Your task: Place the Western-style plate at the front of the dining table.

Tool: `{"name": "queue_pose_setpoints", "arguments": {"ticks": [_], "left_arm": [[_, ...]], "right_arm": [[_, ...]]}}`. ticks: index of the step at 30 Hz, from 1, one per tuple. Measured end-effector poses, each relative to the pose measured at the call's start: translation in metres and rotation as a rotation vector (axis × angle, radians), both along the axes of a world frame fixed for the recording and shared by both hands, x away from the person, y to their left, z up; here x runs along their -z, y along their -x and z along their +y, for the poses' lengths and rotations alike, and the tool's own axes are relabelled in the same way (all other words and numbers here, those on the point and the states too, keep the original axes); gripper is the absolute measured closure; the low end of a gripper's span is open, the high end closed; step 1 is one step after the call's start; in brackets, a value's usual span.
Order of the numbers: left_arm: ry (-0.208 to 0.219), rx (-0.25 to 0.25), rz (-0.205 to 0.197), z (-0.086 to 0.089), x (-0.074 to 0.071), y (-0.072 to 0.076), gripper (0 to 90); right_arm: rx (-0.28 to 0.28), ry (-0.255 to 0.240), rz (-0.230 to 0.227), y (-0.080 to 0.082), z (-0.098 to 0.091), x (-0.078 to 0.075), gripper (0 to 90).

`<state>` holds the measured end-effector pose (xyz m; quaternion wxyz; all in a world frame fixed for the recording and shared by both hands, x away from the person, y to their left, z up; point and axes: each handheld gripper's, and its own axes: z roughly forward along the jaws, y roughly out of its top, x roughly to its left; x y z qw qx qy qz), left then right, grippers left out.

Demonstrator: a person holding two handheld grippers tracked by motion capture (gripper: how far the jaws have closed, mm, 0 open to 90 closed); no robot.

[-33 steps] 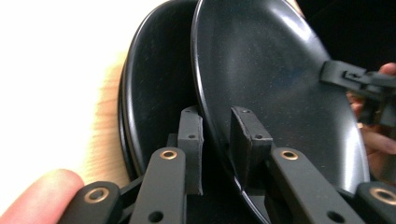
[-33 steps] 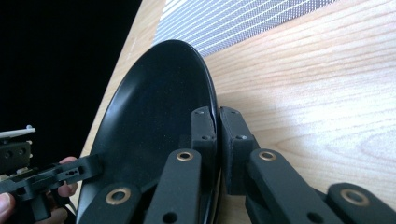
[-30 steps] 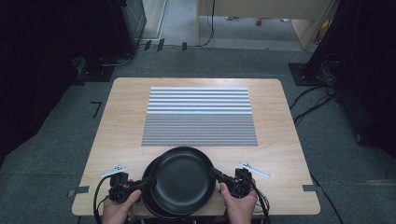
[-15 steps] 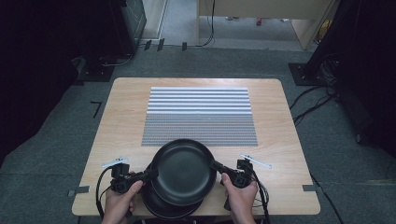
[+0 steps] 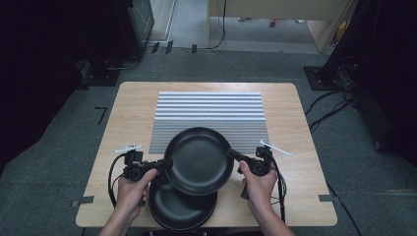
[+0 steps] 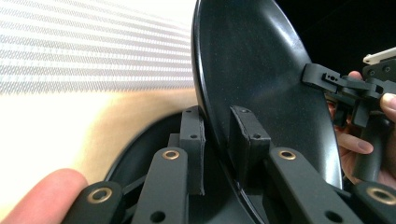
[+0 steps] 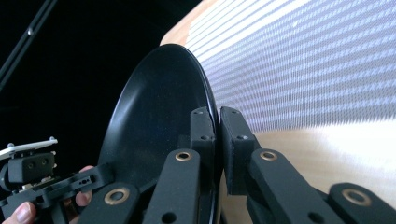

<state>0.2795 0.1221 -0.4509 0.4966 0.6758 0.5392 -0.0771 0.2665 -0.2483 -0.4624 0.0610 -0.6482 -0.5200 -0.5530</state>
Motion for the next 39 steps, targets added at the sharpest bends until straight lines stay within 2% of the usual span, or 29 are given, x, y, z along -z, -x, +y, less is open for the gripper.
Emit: {"name": "queue_pose_setpoints", "arguments": {"ticks": [6, 14, 16, 17, 20, 21, 23, 26, 27, 28, 29, 31, 34, 39], "left_arm": [[0.002, 0.007, -0.002, -0.011, -0.009, -0.027, 76.3], [0.005, 0.006, 0.024, -0.021, -0.012, -0.064, 76.2], [0.007, 0.002, 0.023, -0.023, -0.012, -0.069, 76.2], [0.006, -0.003, 0.024, -0.025, -0.013, -0.074, 76.2], [0.017, -0.013, 0.039, -0.033, -0.011, -0.091, 76.2], [0.017, -0.013, 0.039, -0.033, -0.011, -0.091, 76.2], [0.027, -0.026, 0.052, -0.036, -0.009, -0.105, 76.3], [0.026, -0.032, 0.061, -0.038, -0.007, -0.113, 76.3], [0.021, -0.035, 0.067, -0.039, -0.006, -0.121, 76.3], [0.021, -0.035, 0.067, -0.039, -0.006, -0.121, 76.3], [0.017, -0.044, 0.075, -0.04, -0.004, -0.127, 76.3], [0.01, -0.048, 0.082, -0.041, -0.003, -0.132, 76.3], [0.005, -0.072, 0.096, -0.042, 0.003, -0.145, 76.4], [-0.006, -0.098, 0.136, -0.047, 0.017, -0.162, 76.6]], "right_arm": [[0.016, -0.007, -0.006, -0.026, -0.01, -0.009, 84.7], [0.033, -0.014, 0.009, -0.062, -0.02, -0.013, 84.5], [0.035, -0.014, 0.006, -0.066, -0.021, -0.013, 84.6], [0.044, -0.022, 0.005, -0.076, -0.024, -0.013, 84.2], [0.074, -0.025, -0.006, -0.089, -0.027, -0.013, 83.8], [0.083, -0.027, -0.006, -0.093, -0.028, -0.013, 83.9], [0.092, -0.019, -0.006, -0.102, -0.029, -0.013, 84.0], [0.093, -0.004, 0.001, -0.114, -0.03, -0.01, 84.4], [0.093, -0.001, 0.006, -0.117, -0.031, -0.009, 84.4], [0.093, -0.001, 0.006, -0.117, -0.031, -0.009, 84.4], [0.092, 0.002, 0.021, -0.125, -0.031, -0.005, 84.5], [0.094, 0.002, 0.026, -0.128, -0.031, -0.004, 84.5], [0.105, 0.01, 0.052, -0.141, -0.029, 0.006, 84.7], [0.119, 0.021, 0.102, -0.155, -0.028, 0.022, 84.8]]}}
